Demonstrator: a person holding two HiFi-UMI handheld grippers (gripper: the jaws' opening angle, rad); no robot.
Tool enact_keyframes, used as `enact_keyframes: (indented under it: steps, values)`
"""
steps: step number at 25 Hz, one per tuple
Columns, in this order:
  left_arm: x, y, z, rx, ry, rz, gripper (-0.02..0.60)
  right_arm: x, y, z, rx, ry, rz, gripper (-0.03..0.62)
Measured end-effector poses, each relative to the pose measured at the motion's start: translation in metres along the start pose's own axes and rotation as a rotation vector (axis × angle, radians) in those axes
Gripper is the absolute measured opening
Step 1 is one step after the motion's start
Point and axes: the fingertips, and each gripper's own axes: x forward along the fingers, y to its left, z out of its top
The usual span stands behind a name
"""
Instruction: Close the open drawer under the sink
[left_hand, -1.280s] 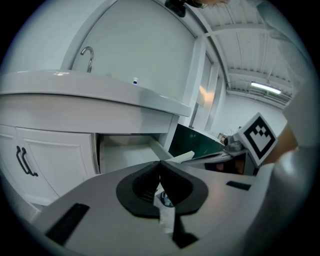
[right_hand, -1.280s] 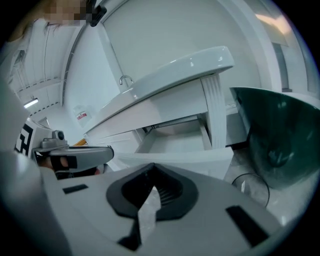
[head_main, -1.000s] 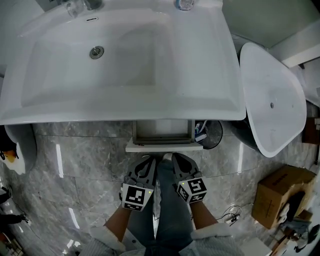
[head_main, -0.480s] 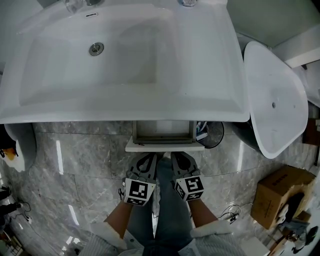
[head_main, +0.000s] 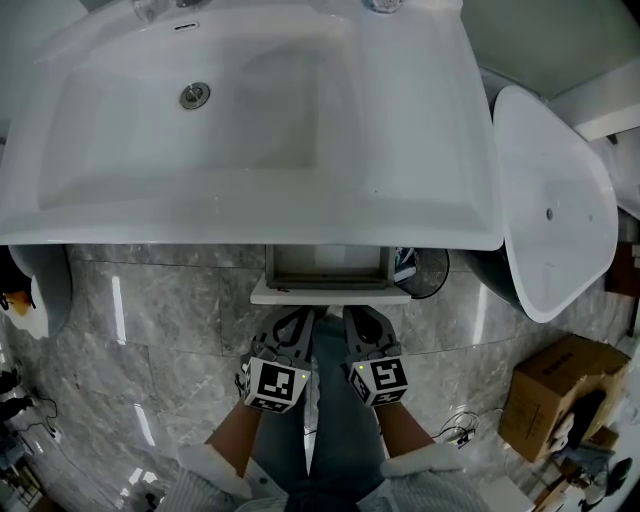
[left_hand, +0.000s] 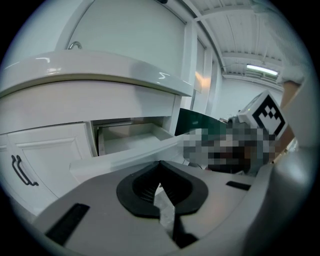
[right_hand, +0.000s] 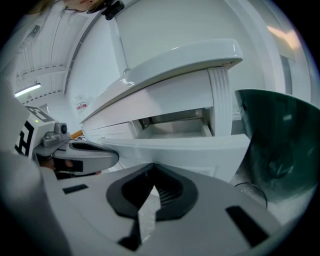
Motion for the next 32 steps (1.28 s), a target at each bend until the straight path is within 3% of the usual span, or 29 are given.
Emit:
enact_keyframes:
  steps: [14,32]
  values:
    - [0.017,0.029,0.031,-0.029,-0.039,0.064,0.015,0.023,-0.012,0.031,-0.016,-0.028,-0.01,0.009]
    - [0.044,0.051,0.049,0.099,-0.073,0.033,0.015,0.052,-0.028,0.058,-0.051,-0.091,-0.032,0.009]
